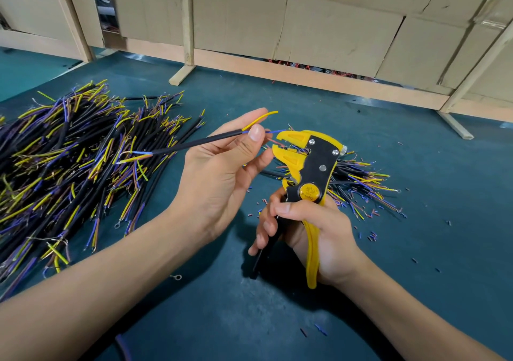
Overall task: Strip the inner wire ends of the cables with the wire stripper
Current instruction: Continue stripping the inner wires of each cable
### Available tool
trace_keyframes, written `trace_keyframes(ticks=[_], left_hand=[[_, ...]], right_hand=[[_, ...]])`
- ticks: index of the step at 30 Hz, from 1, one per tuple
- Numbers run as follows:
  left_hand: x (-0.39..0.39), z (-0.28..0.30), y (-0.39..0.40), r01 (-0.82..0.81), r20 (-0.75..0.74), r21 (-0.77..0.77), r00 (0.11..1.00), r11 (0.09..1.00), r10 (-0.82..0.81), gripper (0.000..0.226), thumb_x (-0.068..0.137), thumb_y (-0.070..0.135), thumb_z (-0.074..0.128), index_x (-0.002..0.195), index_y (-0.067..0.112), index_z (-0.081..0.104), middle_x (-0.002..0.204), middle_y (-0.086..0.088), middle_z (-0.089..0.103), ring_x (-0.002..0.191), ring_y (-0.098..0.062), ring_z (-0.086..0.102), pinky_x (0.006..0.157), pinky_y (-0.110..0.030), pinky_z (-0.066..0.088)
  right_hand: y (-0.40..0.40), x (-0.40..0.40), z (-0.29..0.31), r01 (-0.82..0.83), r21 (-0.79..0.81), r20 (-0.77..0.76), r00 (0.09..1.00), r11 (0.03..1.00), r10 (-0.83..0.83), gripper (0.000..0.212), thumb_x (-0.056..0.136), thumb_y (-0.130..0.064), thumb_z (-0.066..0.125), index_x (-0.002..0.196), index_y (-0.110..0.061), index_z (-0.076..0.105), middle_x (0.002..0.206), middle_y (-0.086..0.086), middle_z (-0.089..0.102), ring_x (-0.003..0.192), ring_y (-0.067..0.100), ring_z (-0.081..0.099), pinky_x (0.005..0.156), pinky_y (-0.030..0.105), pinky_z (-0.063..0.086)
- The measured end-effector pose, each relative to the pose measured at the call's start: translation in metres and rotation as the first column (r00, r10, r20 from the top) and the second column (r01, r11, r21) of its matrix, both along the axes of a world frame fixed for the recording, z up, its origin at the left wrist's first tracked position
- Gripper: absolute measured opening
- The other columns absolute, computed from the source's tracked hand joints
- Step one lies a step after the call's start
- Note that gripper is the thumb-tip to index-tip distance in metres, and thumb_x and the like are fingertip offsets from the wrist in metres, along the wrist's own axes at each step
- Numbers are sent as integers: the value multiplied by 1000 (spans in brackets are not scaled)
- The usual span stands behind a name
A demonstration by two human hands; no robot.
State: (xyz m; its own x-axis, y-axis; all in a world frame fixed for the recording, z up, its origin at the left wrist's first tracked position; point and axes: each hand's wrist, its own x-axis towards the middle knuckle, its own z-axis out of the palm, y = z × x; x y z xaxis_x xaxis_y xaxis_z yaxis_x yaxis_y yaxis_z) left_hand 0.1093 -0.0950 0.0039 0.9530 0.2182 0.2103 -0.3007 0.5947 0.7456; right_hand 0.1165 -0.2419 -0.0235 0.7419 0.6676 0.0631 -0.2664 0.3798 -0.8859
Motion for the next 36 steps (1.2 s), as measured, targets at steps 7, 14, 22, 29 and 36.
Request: trace_keyframes(ticks=[7,14,22,29,36], left_hand=[[-1,-1,-2,-2,-15,-16,1000,1000,2,26,83,10,66,107,11,76,87,-6,72,86,-13,67,83,-25,54],[-2,-1,-4,1,-1,-25,1000,1000,-1,23,83,9,66,103,12,78,86,-6,73,85,-12,68,87,-25,55],[-1,-2,-5,12,4,-33,1000,999,-11,23,83,8,65,101,12,79,85,-4,73,84,-12,69,85,-26,56],[1,-1,-3,0,-31,-49,1000,999,-2,22,83,10,66,103,10,77,82,-4,69,89,-16,67,87,-33,57],[11,4,13,-36,-192,119,980,992,58,16,98,-1,54,106,-1,68,78,-14,70,85,-23,72,84,-34,60]], right_hand=[[0,0,0,0,-2,0,1000,1000,0,13,73,-12,65,76,-2,58,63,17,50,57,34,57,61,51,56],[0,0,1,39,-37,3,999,999,-39,9,67,-14,63,68,-6,58,56,15,47,51,30,53,55,45,54],[0,-2,6,162,-99,30,987,982,-160,12,56,-12,57,51,-6,50,44,13,40,35,25,42,41,31,46],[-1,2,0,64,12,-55,996,998,-63,11,67,-10,60,74,-2,59,64,19,50,59,34,55,62,50,54],[-5,9,0,134,110,-52,990,985,-129,15,74,-13,65,81,-3,57,71,17,53,65,34,59,66,52,56]])
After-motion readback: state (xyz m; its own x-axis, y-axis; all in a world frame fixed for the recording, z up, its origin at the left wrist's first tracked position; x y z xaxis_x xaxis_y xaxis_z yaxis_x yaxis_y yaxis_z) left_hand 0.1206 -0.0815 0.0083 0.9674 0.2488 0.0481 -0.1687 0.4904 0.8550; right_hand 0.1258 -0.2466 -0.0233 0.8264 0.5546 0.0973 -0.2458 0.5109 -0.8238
